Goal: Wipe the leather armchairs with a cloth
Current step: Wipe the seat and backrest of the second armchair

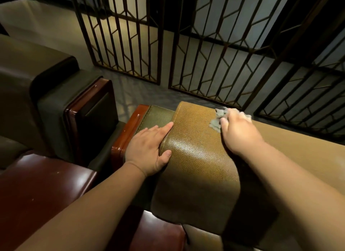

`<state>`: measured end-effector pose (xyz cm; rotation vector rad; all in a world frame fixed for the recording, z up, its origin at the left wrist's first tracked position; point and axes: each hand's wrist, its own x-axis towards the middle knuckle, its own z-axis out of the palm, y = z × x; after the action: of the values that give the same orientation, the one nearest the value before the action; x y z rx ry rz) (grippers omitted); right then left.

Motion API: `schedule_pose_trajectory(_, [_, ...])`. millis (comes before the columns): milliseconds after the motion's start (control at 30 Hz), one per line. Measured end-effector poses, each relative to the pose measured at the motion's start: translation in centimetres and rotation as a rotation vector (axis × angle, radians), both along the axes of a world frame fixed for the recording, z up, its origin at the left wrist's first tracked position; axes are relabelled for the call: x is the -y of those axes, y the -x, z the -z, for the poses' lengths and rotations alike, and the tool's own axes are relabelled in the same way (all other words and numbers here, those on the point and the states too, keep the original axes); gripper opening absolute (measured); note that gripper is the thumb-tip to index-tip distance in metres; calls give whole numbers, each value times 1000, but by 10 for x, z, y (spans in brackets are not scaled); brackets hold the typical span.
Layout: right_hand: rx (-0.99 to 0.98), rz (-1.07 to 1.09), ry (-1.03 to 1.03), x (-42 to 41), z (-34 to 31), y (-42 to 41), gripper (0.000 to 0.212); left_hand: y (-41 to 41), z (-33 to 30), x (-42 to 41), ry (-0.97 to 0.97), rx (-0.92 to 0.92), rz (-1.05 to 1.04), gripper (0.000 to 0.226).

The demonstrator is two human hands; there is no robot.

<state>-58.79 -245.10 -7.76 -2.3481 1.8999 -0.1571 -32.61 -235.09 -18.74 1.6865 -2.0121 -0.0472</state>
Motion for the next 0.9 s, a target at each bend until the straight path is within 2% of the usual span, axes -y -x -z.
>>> schedule_pose_trajectory(33, [16, 66, -19, 4, 5, -3, 34, 1, -1, -1, 1, -4, -5, 81])
schedule_pose_trajectory(100, [61, -55, -28, -25, 9, -7, 36, 1, -2, -3, 0, -8, -6, 81])
schedule_pose_trajectory(167, [54, -277, -37, -88, 15, -3, 61, 0, -2, -2, -11, 0, 9, 81])
schedule_pose_trajectory(233, [-108, -412, -70, -135, 16, 0, 82, -2, -1, -3, -11, -2, 4, 81])
schedule_pose_trajectory(300, [-217, -434, -68, -113, 18, 1, 75, -4, 1, -3, -2, 0, 0, 81])
schedule_pose_trajectory(400, [-186, -225, -126, -24, 15, -4, 82, -2, 2, -3, 5, -12, 8, 81])
schedule_pose_trajectory(500, [-203, -33, -145, 30, 11, -5, 70, -1, 1, -3, 10, -10, 2, 81])
schedule_pose_trajectory(567, [-184, -132, -116, 3, 15, -3, 66, -3, 0, -3, 19, -1, -1, 81])
schedule_pose_trajectory(667, [-143, -343, -2, -97, 22, 8, 69, -3, -2, -2, 13, 4, 14, 81])
schedule_pose_trajectory(733, [-181, -419, 8, -127, 27, 22, 66, -2, -1, -1, 5, 3, 6, 82])
schedule_pose_trajectory(833, [-185, -439, 58, -88, 20, 43, 58, -2, 0, -2, 2, -2, 9, 82])
schedule_pose_trajectory(900, [-124, -244, 17, -50, 7, 51, 53, -3, -3, 0, -14, -13, 1, 81])
